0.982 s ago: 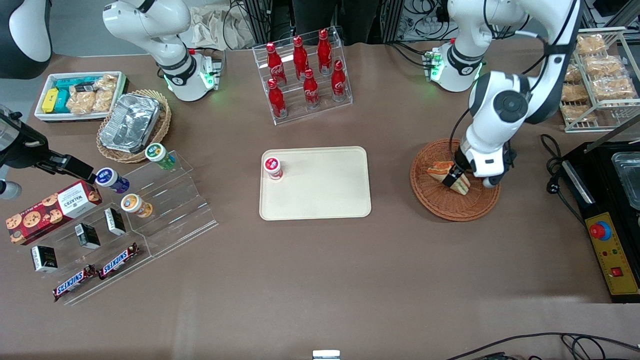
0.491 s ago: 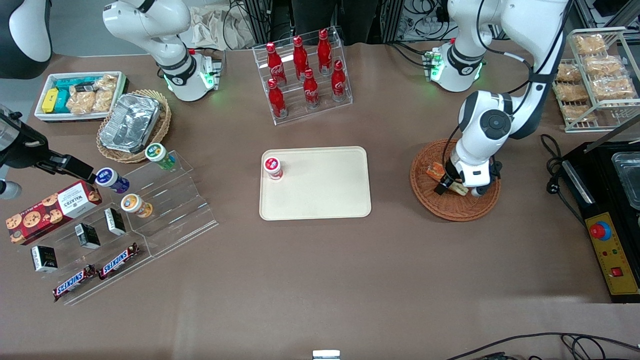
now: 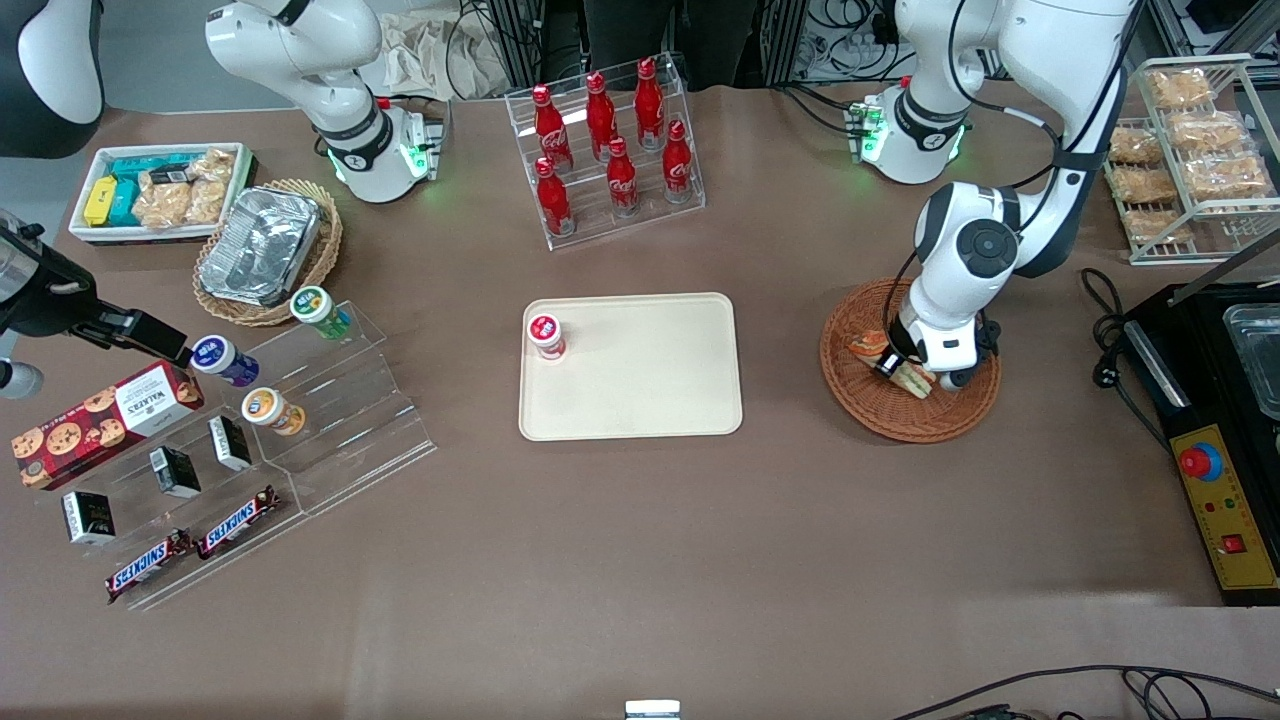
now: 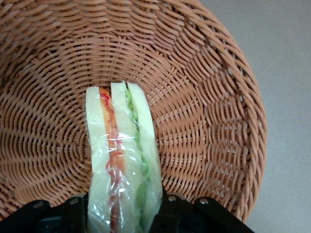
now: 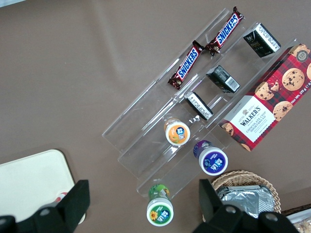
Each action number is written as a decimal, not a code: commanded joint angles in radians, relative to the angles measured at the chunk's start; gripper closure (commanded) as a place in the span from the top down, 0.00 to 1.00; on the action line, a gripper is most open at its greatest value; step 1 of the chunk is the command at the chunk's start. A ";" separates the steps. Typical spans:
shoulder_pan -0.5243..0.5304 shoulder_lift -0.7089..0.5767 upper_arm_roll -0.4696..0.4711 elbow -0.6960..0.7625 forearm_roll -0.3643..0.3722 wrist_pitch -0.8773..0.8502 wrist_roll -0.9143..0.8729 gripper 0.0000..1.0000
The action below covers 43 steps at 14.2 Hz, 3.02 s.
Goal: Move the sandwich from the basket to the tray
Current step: 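Lift the sandwich out of the basket and carry it toward the cream tray, then lower the sandwich onto the tray beside the red-capped bottle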
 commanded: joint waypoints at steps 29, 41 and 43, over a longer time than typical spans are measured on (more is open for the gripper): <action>-0.212 0.102 -0.311 0.447 0.046 -0.318 0.357 0.00; -0.338 0.268 -0.191 0.343 0.136 -0.023 0.329 0.05; -0.338 0.268 -0.190 0.343 0.138 -0.023 0.320 0.80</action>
